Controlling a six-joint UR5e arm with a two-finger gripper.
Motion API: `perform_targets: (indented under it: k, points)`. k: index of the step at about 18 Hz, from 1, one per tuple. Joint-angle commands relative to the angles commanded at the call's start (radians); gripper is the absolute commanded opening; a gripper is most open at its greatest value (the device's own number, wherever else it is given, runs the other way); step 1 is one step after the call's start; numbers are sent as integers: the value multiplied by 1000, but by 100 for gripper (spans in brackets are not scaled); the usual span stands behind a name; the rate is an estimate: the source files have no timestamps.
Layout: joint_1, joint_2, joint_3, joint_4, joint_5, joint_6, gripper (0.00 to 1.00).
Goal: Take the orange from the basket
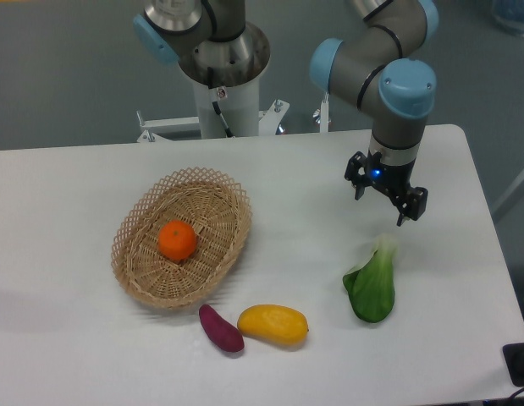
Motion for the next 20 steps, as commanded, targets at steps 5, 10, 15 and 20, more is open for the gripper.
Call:
perform_targets:
  k: [5,10,15,20]
  points:
    - [-8,0,0,-2,2,-3,100]
    - [-20,2,-2,-12,-6,-51,100]
    - [-52,2,2,-11,-25,-178,100]
    - [-118,0,23,-9,-20,-368,100]
